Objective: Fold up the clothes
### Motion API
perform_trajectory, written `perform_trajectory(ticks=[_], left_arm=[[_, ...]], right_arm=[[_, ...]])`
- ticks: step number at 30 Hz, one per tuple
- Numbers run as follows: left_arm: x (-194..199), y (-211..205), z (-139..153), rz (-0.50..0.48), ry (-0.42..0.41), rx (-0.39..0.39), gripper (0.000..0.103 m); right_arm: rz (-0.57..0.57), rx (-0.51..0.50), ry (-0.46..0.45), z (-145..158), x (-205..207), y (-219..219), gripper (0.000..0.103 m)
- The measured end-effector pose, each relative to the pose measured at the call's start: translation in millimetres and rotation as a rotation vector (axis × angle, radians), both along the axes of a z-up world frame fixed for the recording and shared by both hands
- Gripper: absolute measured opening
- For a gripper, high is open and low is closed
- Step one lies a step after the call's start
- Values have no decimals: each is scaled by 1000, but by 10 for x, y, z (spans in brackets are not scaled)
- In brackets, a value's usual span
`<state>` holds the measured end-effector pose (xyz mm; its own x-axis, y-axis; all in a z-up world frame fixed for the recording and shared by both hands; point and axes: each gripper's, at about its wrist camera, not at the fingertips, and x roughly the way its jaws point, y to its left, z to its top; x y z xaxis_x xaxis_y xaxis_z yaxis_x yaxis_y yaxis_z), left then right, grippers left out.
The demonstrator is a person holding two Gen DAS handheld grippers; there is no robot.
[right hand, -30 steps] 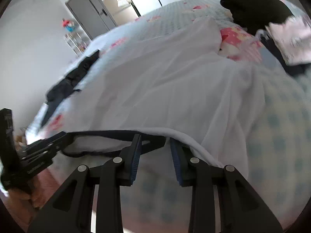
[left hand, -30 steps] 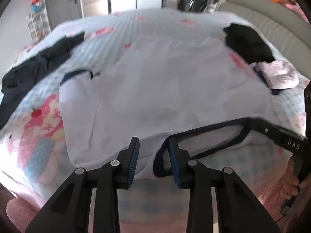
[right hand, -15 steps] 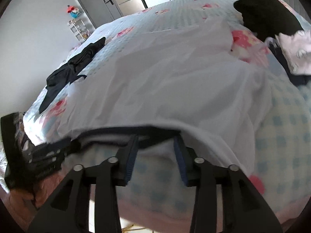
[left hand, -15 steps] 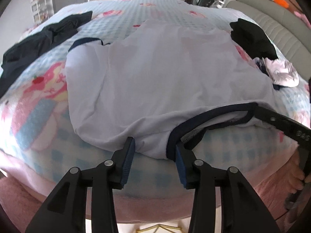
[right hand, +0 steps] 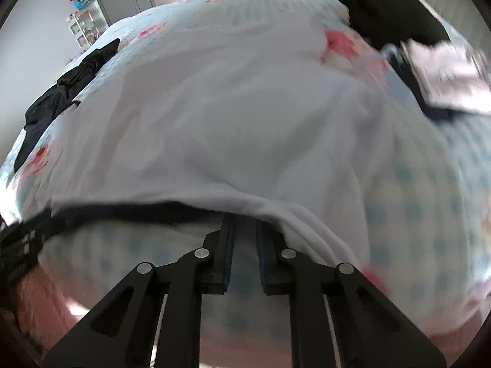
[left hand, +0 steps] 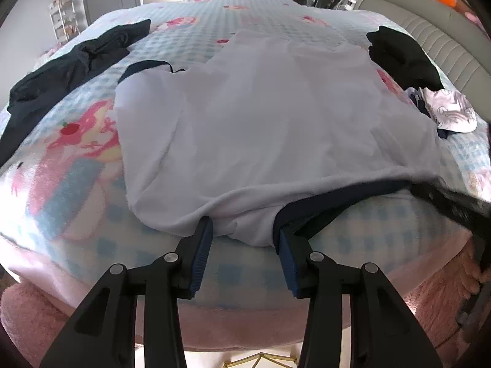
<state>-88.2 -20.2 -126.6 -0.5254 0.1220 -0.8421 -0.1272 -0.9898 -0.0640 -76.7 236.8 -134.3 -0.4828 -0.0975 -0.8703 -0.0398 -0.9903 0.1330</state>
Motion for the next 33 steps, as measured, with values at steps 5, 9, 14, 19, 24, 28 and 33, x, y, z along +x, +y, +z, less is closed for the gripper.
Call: perform_trajectory(ticks=[5, 9, 14, 19, 24, 28, 33], left_arm=[[89, -82, 135, -5, 16, 79, 44], [124, -190, 232, 8, 70, 187, 42], [75, -302, 226, 66, 59, 136, 32], [166, -425, 111, 63, -14, 177, 31], [223, -137, 295, -120, 54, 212, 31], [205, 361, 355, -329, 27, 292, 31], [1, 1018, 42, -455, -80, 282, 31]], right_arm=[[-16, -19, -35, 2, 382, 97, 13], [27, -131, 19, 126, 535, 87, 19], [101, -132, 73, 283, 374, -114, 29], [138, -104, 79, 286, 278, -259, 30], [140, -98, 111, 285, 270, -241, 36], [44, -156, 116, 304, 180, 54, 37], [-13, -158, 124, 270, 166, 347, 37]])
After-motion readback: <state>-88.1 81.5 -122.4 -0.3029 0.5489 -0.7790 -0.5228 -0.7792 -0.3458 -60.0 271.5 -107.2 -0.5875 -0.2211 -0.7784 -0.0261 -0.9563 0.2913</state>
